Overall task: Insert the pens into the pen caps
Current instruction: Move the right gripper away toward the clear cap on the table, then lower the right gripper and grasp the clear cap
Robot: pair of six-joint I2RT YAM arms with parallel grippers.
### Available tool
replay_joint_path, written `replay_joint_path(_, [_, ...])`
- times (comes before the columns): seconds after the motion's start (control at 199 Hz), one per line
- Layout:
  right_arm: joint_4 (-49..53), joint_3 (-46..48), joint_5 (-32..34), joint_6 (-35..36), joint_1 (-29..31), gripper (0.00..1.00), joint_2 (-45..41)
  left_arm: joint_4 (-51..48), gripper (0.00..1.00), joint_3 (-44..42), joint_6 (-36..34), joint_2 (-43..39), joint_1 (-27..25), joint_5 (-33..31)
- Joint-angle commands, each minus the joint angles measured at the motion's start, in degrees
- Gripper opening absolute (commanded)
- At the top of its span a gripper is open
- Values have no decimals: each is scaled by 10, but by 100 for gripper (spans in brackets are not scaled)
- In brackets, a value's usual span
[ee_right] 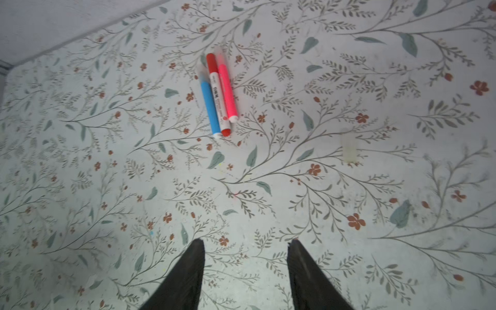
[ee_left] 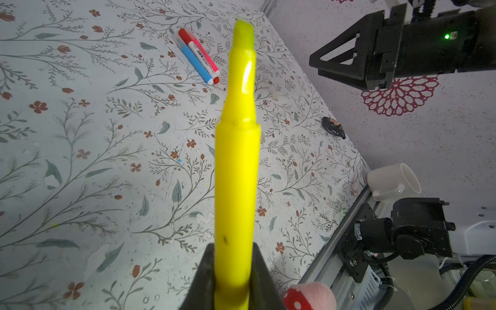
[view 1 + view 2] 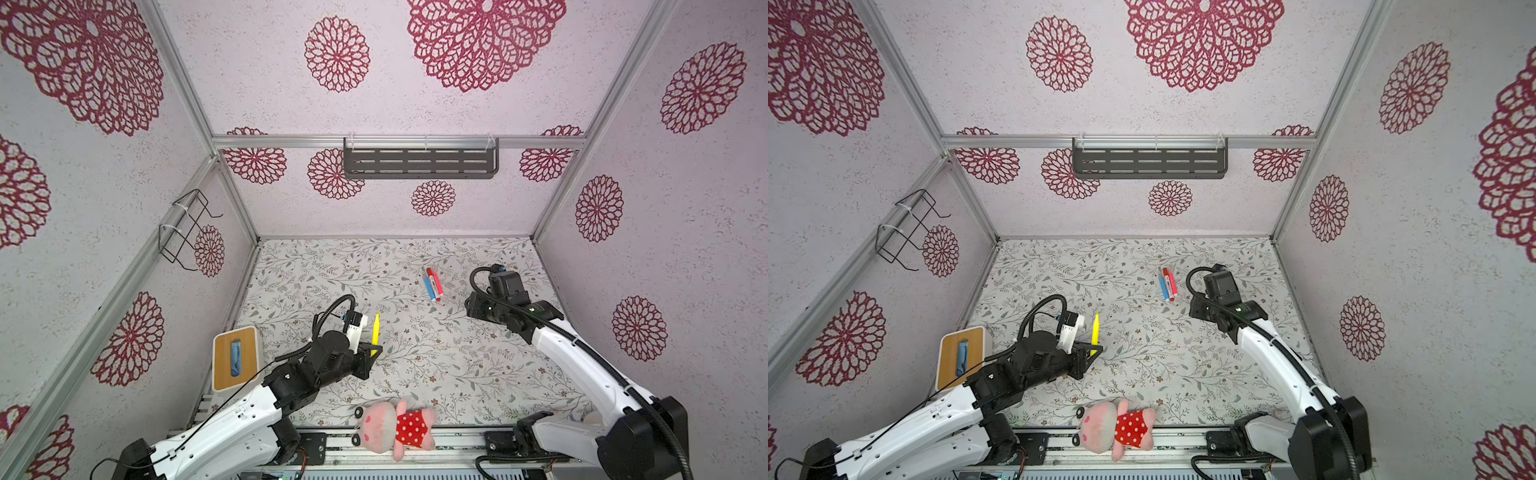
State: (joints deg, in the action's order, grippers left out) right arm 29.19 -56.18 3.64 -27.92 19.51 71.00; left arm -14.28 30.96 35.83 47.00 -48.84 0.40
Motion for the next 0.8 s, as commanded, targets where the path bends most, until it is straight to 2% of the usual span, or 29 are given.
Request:
replay_joint_path(0.0, [33,-33,33,34,-27,53,29,-3,0,-14,9,-17,0,-1])
replay_joint_path(0.156, [48,-74,33,55,-77,49,113,2,0,-42,26,-41,-5,1])
replay_joint_path(0.252, [65,-102,54,70,-85,48,155,12,0,-63,44,-58,-12,5])
replay_joint_path(0.584, [95,-197,62,109,-126,42,279,25,0,-105,80,-86,-44,-1])
replay_joint_path(0.796, [118,-233,38,131,-145,40,337,29,0,-110,90,-84,-68,-16])
